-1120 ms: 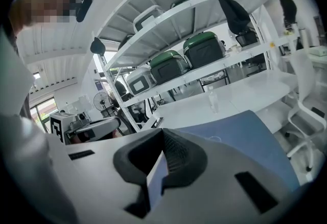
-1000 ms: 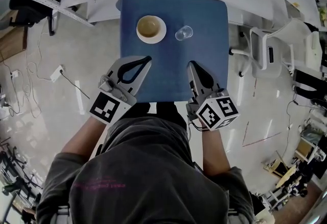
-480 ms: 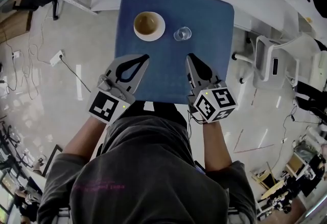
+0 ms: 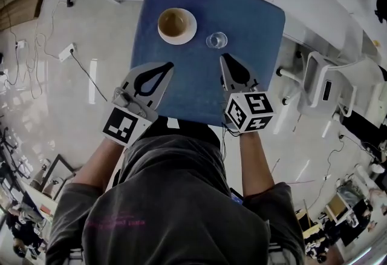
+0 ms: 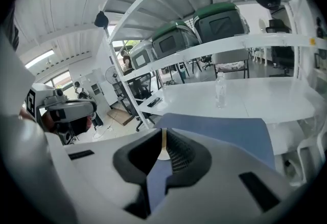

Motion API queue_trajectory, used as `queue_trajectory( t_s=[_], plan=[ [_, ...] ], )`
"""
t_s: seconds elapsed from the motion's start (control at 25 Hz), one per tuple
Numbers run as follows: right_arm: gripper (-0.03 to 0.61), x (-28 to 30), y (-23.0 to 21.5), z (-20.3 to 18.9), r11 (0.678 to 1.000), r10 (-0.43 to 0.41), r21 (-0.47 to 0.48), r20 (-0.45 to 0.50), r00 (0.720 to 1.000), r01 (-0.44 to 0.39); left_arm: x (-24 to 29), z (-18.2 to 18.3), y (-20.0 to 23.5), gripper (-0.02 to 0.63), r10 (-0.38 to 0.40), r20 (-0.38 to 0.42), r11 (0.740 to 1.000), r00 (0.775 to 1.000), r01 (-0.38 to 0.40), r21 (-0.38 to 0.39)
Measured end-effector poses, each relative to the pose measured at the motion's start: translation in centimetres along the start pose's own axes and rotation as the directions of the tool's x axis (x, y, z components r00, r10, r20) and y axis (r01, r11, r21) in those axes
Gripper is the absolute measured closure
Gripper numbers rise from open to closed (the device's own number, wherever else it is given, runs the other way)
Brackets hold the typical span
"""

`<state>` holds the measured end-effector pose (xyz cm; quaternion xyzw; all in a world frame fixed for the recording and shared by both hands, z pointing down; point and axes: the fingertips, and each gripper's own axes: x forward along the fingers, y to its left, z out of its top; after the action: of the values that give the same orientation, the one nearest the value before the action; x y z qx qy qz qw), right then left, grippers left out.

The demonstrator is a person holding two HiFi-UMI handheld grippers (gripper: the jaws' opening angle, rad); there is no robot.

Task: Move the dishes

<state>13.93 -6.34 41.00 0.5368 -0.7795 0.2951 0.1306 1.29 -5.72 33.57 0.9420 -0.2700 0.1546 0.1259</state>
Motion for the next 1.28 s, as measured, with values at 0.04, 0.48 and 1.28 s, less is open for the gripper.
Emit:
queue_trajectory(
  t_s=[0.04,0.48,1.28],
  plan=[
    [0.569,0.3,-0.2,-0.2,1.000,-0.001,-0.010,-0.009,1.000,0.000,0.0,-0.1,0.1,0.612,0.007,-0.002,1.000,1.000,-0.007,-0.005],
    [0.502,4.0,-1.7,-2.5,0.992,-0.018,-0.127,-0.088,0.996,0.007,0.0,-1.6,0.5,0.612,0.049,-0.020,0.998,0.999,-0.050,-0.041],
    [0.305,8.4,-5.2,-6.6,0.965,-0.074,-0.263,-0.207,0.976,0.017,0.1,-4.5,1.2,0.612,0.102,-0.061,0.990,0.993,-0.107,-0.089]
  ],
)
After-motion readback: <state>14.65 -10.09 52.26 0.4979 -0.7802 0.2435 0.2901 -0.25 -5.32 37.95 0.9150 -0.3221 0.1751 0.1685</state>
